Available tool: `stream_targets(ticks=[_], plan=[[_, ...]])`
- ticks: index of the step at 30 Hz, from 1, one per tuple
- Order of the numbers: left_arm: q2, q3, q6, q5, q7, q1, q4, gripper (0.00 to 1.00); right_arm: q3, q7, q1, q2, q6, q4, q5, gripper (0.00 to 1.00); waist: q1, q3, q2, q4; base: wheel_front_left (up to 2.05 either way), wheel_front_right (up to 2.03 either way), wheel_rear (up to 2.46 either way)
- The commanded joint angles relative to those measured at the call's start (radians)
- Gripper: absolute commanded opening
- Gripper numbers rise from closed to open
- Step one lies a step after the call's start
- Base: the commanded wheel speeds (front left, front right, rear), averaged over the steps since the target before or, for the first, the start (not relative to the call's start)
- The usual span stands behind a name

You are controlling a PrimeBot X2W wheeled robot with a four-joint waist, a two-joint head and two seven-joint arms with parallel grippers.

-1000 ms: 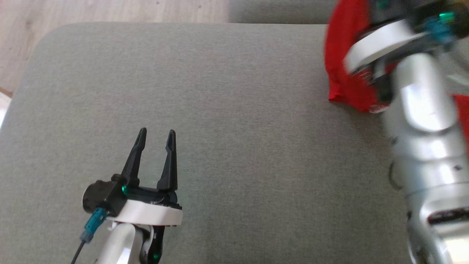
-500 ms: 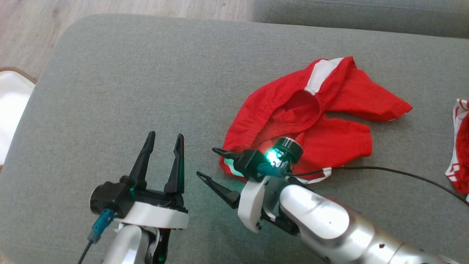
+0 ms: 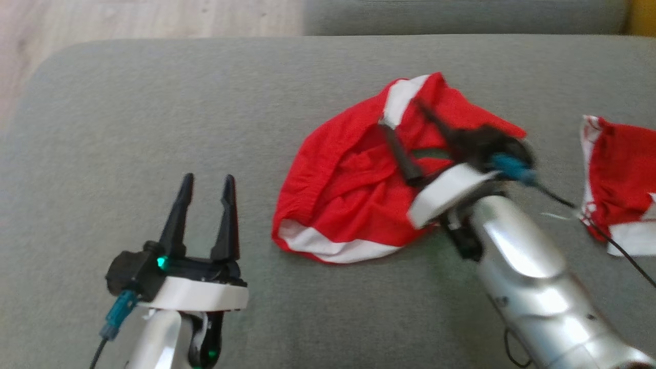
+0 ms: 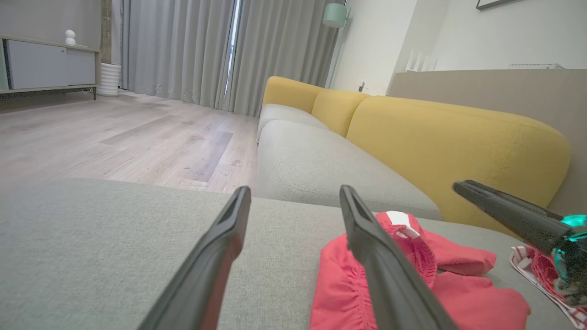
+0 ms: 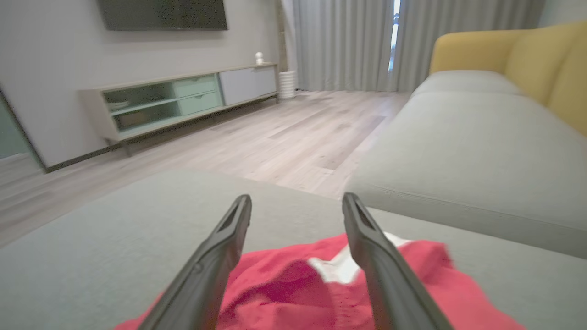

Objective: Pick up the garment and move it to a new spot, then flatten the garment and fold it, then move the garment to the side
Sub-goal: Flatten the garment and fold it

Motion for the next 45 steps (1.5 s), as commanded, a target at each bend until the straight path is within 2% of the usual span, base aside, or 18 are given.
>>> stream_targets(ticks=[1,5,8,15,27,37,45], plan=[[0.002,0.043,0.002,0.007,-0.008,-0.013,-0.039,1.00,-0.060,-0.018,0.047,0.021,0.007,-0.055,-0.028,1.00,0.0000,-0.003,0.0000,-0.032,0.00,0.00,0.00],[0.002,0.048,0.002,0.012,-0.008,-0.010,-0.050,1.00,-0.248,-0.027,0.169,0.021,0.007,-0.178,-0.090,1.00,0.0000,-0.006,0.0000,-0.067,0.00,0.00,0.00],[0.001,0.053,0.002,0.014,-0.008,-0.008,-0.055,1.00,-0.351,-0.029,0.279,0.021,0.007,-0.265,-0.105,1.00,0.0000,-0.008,0.0000,-0.085,0.00,0.00,0.00],[0.001,0.053,0.002,0.014,-0.008,-0.003,-0.055,1.00,-0.445,-0.030,0.436,0.021,0.007,-0.363,-0.095,1.00,0.0000,-0.010,0.0000,-0.110,0.00,0.00,0.00],[0.001,0.044,0.002,0.014,-0.008,-0.006,-0.052,1.00,-0.458,-0.030,0.472,0.021,0.007,-0.395,-0.086,1.00,0.0000,-0.008,0.0000,-0.121,0.00,0.00,0.00],[0.002,0.045,0.002,0.013,-0.008,-0.006,-0.050,1.00,-0.431,-0.019,0.479,0.021,0.007,-0.320,-0.097,1.00,0.0000,-0.005,0.0000,-0.107,0.00,0.00,0.00],[0.004,0.040,0.002,0.014,-0.008,-0.012,-0.048,1.00,-0.372,0.040,0.454,0.021,0.007,-0.247,-0.101,1.00,0.0000,0.004,0.0000,-0.094,0.00,0.00,0.00]])
